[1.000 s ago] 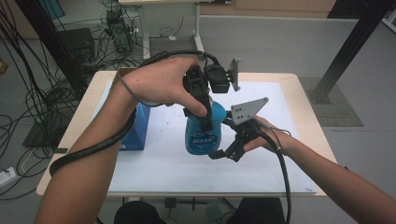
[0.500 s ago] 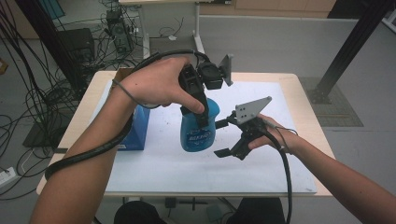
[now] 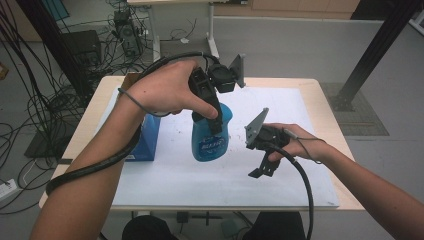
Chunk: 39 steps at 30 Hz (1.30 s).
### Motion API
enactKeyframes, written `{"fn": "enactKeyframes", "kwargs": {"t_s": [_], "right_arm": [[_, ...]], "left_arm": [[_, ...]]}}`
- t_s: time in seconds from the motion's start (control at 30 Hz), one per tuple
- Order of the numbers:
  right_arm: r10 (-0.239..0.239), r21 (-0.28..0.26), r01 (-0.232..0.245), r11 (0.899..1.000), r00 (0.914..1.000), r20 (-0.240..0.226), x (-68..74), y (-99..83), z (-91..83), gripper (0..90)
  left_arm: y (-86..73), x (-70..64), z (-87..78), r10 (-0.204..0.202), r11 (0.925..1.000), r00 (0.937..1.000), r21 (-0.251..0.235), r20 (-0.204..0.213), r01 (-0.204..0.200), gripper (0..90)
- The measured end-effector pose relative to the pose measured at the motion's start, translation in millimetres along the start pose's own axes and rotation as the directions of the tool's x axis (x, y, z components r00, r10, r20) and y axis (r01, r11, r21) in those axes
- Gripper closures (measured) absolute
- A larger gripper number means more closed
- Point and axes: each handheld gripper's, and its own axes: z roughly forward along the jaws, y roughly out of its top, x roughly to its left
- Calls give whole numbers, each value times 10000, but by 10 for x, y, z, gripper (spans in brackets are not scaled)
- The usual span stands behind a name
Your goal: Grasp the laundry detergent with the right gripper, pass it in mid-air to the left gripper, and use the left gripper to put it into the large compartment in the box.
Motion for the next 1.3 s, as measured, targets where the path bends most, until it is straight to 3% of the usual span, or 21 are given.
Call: {"fn": "enactKeyframes", "kwargs": {"t_s": [0.07, 0.2, 0.27, 0.57, 0.67, 0.87, 0.9, 1.0, 1.03, 1.3], "right_arm": [[12, 598, -14, 9982, 10000, 42, -6, -11, 7, 59], [93, 1698, -107, 9854, 9999, 87, -21, -58, 0, 57], [12, 1772, -35, 9842, 9999, 132, -39, -86, -15, 57], [691, 1946, -767, 9779, 9966, 460, -88, -262, -90, 58], [866, 1996, -960, 9752, 9947, 551, -100, -308, -97, 58], [1123, 1945, -1221, 9733, 9918, 607, -120, -392, -93, 61], [1051, 1899, -1144, 9751, 9928, 581, -130, -398, -89, 62], [1214, 1880, -1304, 9735, 9909, 585, -139, -425, -78, 62], [1231, 1841, -1319, 9740, 9907, 583, -142, -429, -79, 65], [1385, 1744, -1460, 9738, 9889, 545, -138, -425, -70, 74]], "left_arm": [[-4, 4, 3, -17, 10000, 10000, 47, 1, 17, 377], [-12, 6, 3, -50, 10000, 10000, -2, -37, 50, 377], [-23, 17, -1, -90, 10000, 10000, 1, -23, 90, 377], [-66, 83, -14, -572, 9983, 9980, -80, -251, 570, 377], [-85, 125, -35, -1053, 9944, 9937, -138, -382, 1048, 377], [-114, 187, -125, -1989, 9794, 9781, -476, -615, 1962, 377], [-124, 213, -161, -2309, 9718, 9709, -645, -630, 2269, 377], [-133, 239, -210, -2569, 9648, 9636, -773, -739, 2513, 377], [-137, 250, -236, -2750, 9593, 9581, -887, -799, 2679, 377], [-163, 316, -436, -3480, 9342, 9318, -1222, -1034, 3353, 377]]}}
